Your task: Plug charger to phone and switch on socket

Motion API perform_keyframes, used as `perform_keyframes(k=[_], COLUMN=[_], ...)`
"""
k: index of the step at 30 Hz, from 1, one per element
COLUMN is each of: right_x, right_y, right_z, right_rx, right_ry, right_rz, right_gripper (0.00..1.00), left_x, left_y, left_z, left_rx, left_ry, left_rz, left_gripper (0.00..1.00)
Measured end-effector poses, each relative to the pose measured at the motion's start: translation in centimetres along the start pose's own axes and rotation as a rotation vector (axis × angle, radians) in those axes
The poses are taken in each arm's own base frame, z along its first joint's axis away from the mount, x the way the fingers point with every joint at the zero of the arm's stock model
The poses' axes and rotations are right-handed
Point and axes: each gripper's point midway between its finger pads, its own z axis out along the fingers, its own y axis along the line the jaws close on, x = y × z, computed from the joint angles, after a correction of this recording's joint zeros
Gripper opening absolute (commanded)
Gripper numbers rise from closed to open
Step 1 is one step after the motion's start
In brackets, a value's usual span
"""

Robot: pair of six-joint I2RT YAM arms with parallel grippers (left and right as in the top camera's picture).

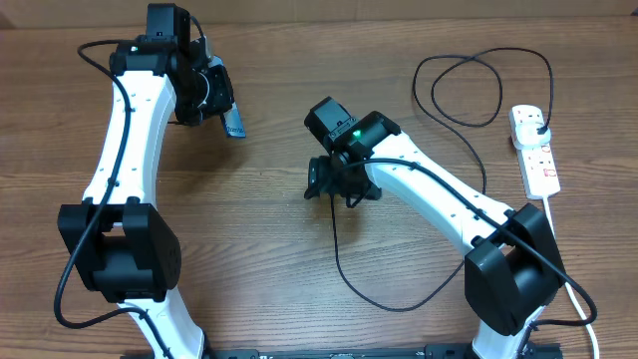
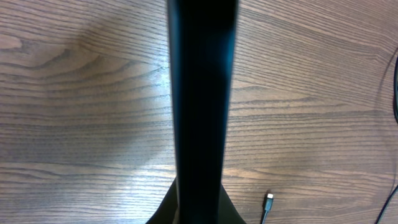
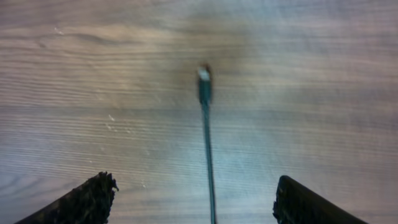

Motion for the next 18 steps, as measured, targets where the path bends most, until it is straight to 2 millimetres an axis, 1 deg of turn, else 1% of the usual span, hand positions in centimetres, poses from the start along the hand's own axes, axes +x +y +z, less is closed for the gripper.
perform_keyframes(k=[1, 2, 3, 5, 8, 12, 13, 15, 18], right_x=[-0.2, -0.5, -0.6, -0.5, -0.2, 0.2, 0.2, 0.1, -0.1], right_y=[0.1, 0.0, 0.0, -0.5, -1.1, -1.6, -1.6, -1.6, -1.3], right_z=[0.0, 0.3, 0.6, 1.6, 4.2, 6.9, 7.2, 7.6, 7.8], right_rx=[-0.002, 0.010, 0.018, 0.047, 0.095, 0.129, 0.131, 0.129, 0.113], right_ry=[-0.010, -0.025, -0.026, -0.009, 0.032, 0.072, 0.075, 0.074, 0.062], right_rz=[-0.004, -0.004, -0.004, -0.005, -0.004, -0.027, -0.032, -0.041, -0.051], right_gripper=[0.76, 0.70, 0.67, 0.54, 0.54, 0.54, 0.53, 0.47, 0.46], left_x=[0.0, 0.0, 0.0, 0.0, 0.0, 0.0, 0.1, 0.1, 0.1], left_y=[0.0, 0.0, 0.0, 0.0, 0.0, 0.0, 0.0, 0.0, 0.0], left_z=[0.0, 0.0, 0.0, 0.0, 0.0, 0.0, 0.0, 0.0, 0.0], left_rx=[0.000, 0.000, 0.000, -0.001, -0.001, -0.001, -0.001, -0.001, -0.001], left_ry=[0.000, 0.001, 0.001, 0.002, 0.002, 0.002, 0.002, 0.002, 0.002], left_rz=[0.000, 0.000, 0.000, 0.000, 0.000, 0.000, -0.001, -0.001, -0.001], left_gripper=[0.04, 0.04, 0.04, 0.04, 0.04, 0.04, 0.04, 0.04, 0.04])
